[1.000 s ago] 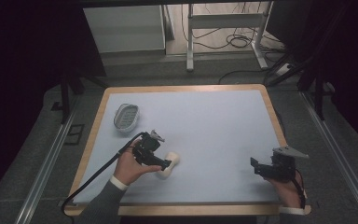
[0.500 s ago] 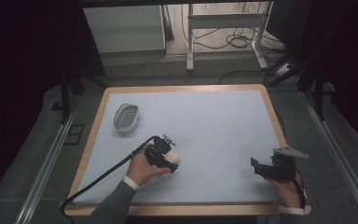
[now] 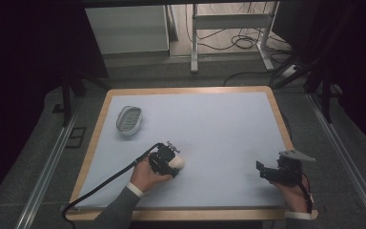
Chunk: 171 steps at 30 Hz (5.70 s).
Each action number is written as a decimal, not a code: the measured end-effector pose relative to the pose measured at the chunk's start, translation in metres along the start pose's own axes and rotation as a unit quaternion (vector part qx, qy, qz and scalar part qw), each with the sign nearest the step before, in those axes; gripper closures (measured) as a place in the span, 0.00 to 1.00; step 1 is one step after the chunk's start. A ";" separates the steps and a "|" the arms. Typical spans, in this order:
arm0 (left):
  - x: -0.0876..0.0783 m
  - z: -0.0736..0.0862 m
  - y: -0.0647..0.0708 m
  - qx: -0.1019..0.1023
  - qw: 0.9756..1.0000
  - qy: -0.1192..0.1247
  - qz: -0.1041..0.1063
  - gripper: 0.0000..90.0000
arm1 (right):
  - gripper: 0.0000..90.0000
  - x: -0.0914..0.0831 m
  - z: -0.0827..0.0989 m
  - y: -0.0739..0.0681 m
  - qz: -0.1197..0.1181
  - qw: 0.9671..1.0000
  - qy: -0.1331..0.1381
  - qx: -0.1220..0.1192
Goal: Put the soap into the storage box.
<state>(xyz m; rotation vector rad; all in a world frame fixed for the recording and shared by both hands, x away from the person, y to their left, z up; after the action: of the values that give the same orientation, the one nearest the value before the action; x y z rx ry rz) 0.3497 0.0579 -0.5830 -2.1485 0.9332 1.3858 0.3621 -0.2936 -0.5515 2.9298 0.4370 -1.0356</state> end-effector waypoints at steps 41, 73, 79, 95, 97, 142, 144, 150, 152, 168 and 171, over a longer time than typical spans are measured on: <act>-0.043 -0.009 -0.033 -0.005 0.999 0.047 0.014 0.55 | 0.06 0.000 0.001 0.004 0.005 1.000 0.001 0.006; -0.073 -0.021 -0.061 -0.011 0.997 0.070 -0.002 0.55 | 0.06 0.000 0.001 0.006 0.007 1.000 0.000 0.007; -0.076 -0.024 -0.068 -0.016 0.997 0.072 -0.002 0.55 | 0.06 0.000 0.002 0.005 0.008 1.000 -0.001 0.007; -0.081 -0.025 -0.082 -0.021 0.997 0.068 -0.012 0.55 | 0.06 0.001 0.003 0.007 0.011 1.000 -0.005 0.008; -0.081 -0.026 -0.083 -0.023 0.997 0.069 -0.014 0.55 | 0.06 0.001 0.004 0.008 0.011 1.000 -0.006 0.008; -0.090 -0.022 -0.133 -0.063 0.995 0.062 -0.043 0.55 | 0.06 0.004 0.007 0.010 0.015 1.000 -0.014 0.010; -0.089 -0.021 -0.137 -0.068 0.995 0.059 -0.044 0.55 | 0.06 0.004 0.007 0.010 0.015 1.000 -0.015 0.010; -0.088 -0.020 -0.146 -0.078 0.994 0.057 -0.047 0.55 | 0.06 0.004 0.007 0.011 0.015 1.000 -0.016 0.010; -0.089 -0.019 -0.150 -0.081 0.994 0.055 -0.049 0.55 | 0.06 0.004 0.007 0.011 0.015 1.000 -0.016 0.008; -0.084 -0.017 -0.170 -0.105 0.992 0.050 -0.057 0.55 | 0.06 0.005 0.008 0.011 0.015 1.000 -0.018 0.008; -0.083 -0.016 -0.173 -0.113 0.991 0.050 -0.057 0.55 | 0.06 0.005 0.008 0.011 0.015 1.000 -0.018 0.007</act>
<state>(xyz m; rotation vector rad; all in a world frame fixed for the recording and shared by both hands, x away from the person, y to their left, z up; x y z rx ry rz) 0.4623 0.1916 -0.5032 -2.4166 0.7043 1.3971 0.3639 -0.3032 -0.5614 2.9156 0.3855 -1.0888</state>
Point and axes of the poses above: each handheld gripper's, and its own axes: x roughly forward along the jaws, z roughly out of its underside, y roughly to its right, the point moved 8 cm from there along x, roughly forward along the jaws, and after that the axes turned 4 degrees about x, right-handed, at the moved point
